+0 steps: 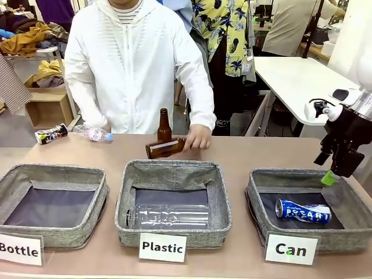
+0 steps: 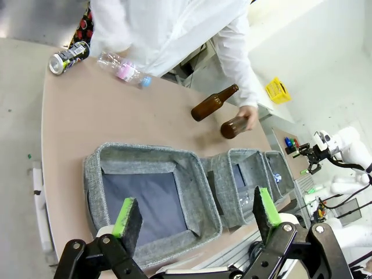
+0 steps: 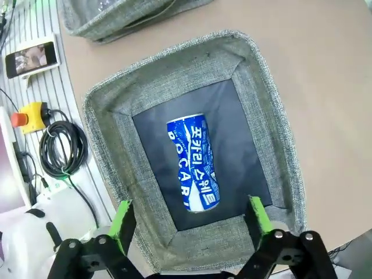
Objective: Sort the can waste into the basket.
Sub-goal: Pick up the can waste from the table and place it in the right Fabric basket.
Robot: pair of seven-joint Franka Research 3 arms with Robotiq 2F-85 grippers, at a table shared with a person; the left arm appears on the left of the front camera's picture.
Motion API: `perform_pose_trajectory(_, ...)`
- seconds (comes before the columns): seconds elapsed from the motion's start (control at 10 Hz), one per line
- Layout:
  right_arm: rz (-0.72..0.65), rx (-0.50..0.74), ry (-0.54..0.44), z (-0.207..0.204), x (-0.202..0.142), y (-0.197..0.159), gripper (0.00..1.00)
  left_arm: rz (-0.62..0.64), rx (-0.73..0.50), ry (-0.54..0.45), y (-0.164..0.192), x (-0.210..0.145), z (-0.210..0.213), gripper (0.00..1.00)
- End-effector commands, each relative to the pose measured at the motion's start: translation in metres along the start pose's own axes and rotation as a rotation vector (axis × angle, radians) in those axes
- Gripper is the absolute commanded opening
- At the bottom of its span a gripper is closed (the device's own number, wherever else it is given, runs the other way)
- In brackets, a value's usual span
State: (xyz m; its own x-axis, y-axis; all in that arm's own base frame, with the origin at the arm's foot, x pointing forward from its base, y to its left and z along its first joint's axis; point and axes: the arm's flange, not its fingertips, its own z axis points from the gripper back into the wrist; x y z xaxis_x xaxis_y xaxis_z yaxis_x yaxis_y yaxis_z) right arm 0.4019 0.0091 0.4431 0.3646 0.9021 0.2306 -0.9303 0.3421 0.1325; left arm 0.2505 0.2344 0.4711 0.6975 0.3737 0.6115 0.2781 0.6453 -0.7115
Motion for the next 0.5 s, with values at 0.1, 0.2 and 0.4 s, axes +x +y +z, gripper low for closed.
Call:
perform_pose_trajectory(0.1, -0.214, 0.193, -0.301, 0.015, 0.005, -0.007, 1.0, -0.022, -0.013, -0.014, 0.001, 0.001, -0.001, 1.0)
perform_pose_trajectory(0.2, -0.573, 0.433, -0.632, 0.03, 0.008, -0.012, 1.0, -0.022, -0.013, -0.014, 0.001, 0.001, -0.001, 1.0)
perform_pose_trajectory(0.4, -1.009, 0.847, -1.094, 0.04, -0.005, -0.028, 1.0, -0.022, -0.013, -0.014, 0.001, 0.001, -0.001, 1.0)
